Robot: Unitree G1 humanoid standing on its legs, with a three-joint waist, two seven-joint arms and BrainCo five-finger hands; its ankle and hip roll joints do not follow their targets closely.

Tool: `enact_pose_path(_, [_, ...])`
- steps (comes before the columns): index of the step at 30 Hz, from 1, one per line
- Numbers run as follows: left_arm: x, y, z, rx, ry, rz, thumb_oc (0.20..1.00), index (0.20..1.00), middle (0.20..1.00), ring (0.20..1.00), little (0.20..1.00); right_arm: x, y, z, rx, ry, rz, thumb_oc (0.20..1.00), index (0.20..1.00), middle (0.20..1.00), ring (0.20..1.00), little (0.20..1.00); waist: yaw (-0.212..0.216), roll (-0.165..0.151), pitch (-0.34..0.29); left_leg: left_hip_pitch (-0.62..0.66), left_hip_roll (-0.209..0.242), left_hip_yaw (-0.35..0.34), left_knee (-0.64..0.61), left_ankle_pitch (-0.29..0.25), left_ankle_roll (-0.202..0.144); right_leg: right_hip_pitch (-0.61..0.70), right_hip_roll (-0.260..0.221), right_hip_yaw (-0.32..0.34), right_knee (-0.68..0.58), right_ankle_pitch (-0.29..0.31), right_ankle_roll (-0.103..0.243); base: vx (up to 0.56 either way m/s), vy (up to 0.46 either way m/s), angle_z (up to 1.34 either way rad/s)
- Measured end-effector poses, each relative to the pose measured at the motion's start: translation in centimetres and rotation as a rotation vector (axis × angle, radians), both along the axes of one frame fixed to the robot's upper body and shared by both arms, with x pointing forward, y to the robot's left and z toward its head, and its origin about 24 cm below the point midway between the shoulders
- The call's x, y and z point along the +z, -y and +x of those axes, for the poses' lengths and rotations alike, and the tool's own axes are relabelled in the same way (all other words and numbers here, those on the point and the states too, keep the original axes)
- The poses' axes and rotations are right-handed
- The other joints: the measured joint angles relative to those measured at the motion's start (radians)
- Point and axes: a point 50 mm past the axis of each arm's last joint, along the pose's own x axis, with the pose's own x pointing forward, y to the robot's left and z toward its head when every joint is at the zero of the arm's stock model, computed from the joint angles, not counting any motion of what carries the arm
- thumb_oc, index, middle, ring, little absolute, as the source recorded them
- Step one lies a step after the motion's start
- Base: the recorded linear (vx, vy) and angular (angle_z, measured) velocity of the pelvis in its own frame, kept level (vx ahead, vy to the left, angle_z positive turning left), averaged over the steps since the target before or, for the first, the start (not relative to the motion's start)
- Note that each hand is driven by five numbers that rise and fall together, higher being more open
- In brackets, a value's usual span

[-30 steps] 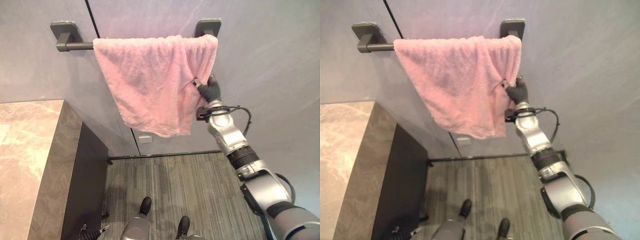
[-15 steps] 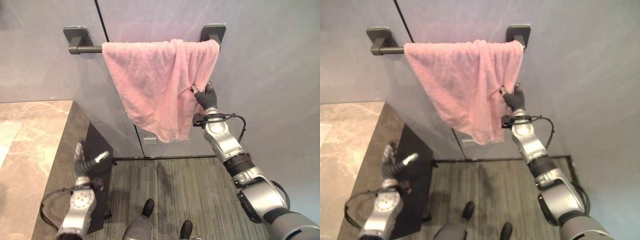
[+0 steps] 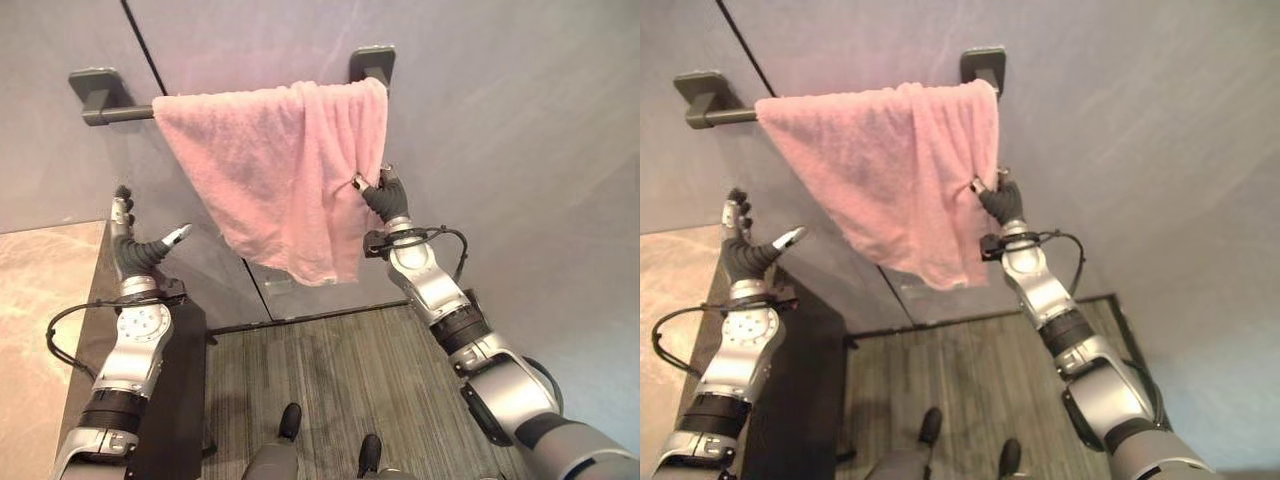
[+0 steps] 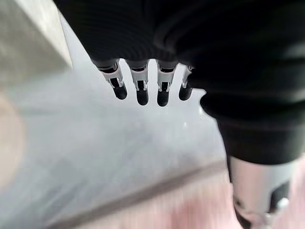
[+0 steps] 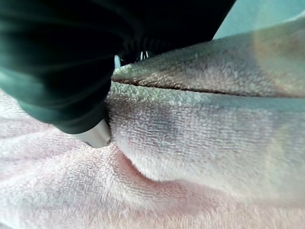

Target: Put brush and paste in cup on sink, flatten towel.

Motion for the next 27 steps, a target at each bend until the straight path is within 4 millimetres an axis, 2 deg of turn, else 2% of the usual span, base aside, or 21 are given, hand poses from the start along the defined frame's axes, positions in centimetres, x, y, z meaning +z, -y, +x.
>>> enact_pose_path(4, [-0.7, 0.6, 0.1, -0.033, -0.043, 0.001, 1.000, 1.000, 1.000, 1.000, 1.000, 0.2, -0.4, 0.0, 0.017, 0.005, -0.007, 0.200, 0.200, 0.200, 0.200, 0.200, -0.021, -0.001, -0.001, 0.000, 0.002, 0.003, 0.000, 0.000, 0.000, -0.003, 0.002, 0.005, 0.000, 0.002, -0.002, 0.00, 0.007, -0.04])
enact_pose_path(10, [-1.2, 1.5, 0.4, -0.081, -0.071, 0.005, 1.000, 1.000, 1.000, 1.000, 1.000, 0.1, -0.9, -0.1, 0.043, 0.002, -0.006, 0.200, 0.200, 0.200, 0.200, 0.200, -0.025, -0.002, -0.001, 0.003, 0.003, 0.022, 0.000, 0.000, 0.000, -0.008, 0.000, 0.024, 0.000, 0.008, 0.000, 0.00, 0.007, -0.08])
enact_pose_path(16, [-1.2, 1.4, 0.7, -0.073, -0.080, 0.007, 1.000, 1.000, 1.000, 1.000, 1.000, 0.1, -1.5, -0.2, 0.059, -0.006, 0.003, 0.200, 0.200, 0.200, 0.200, 0.200, -0.037, -0.002, -0.001, 0.007, 0.004, 0.030, 0.000, 0.000, 0.000, -0.008, 0.001, 0.037, 0.000, 0.012, 0.000, 0.00, 0.009, -0.06])
enact_pose_path(27, [-0.1, 0.8, 2.3, -0.046, -0.071, -0.026, 1.000, 1.000, 1.000, 1.000, 1.000, 0.5, -2.4, -0.7, 0.103, 0.017, 0.004, 0.200, 0.200, 0.200, 0.200, 0.200, -0.062, -0.004, -0.002, 0.004, 0.007, 0.053, 0.000, -0.001, 0.001, -0.021, 0.001, 0.052, 0.000, 0.019, 0.000, 0.00, 0.010, -0.05])
